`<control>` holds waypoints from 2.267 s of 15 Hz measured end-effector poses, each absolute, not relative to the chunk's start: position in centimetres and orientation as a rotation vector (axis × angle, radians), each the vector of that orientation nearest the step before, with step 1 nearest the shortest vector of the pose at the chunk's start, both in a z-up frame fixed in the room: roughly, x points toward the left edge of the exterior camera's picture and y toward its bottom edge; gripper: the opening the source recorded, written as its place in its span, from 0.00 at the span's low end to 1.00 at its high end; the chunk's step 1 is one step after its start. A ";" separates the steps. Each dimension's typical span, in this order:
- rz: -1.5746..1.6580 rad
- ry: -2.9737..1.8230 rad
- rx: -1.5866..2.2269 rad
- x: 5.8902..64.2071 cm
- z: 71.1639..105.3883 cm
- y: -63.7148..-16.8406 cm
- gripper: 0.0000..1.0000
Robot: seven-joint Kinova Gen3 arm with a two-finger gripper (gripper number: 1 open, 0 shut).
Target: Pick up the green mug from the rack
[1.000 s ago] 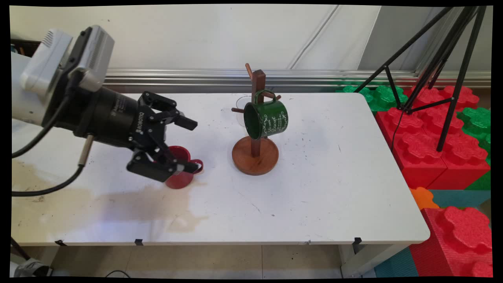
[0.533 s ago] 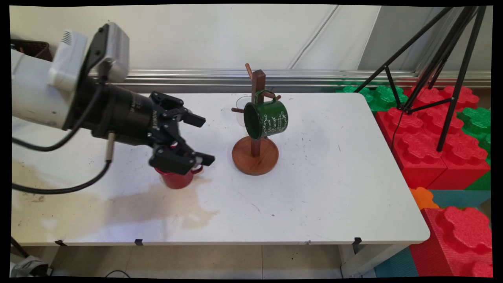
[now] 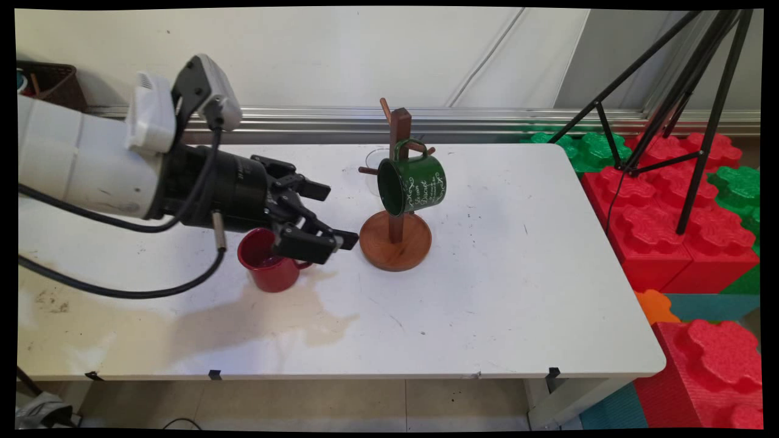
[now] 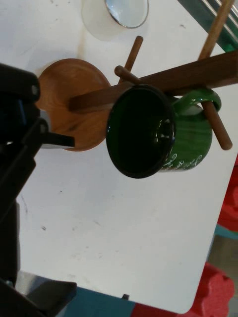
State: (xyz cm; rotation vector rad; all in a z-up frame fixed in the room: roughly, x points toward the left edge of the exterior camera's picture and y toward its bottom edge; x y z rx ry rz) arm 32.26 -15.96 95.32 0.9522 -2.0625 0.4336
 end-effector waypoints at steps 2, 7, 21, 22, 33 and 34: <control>0.423 -2.037 1.002 31.8 94.6 -15.9 1.00; 0.405 -1.960 1.087 30.7 93.5 -16.0 1.00; 0.393 -1.701 1.330 28.0 91.8 -16.7 1.00; 0.391 -1.680 1.357 27.6 91.8 -16.7 1.00; 0.369 -1.563 1.520 24.9 92.3 -17.1 1.00; 0.368 -1.561 1.523 24.7 92.4 -17.2 1.00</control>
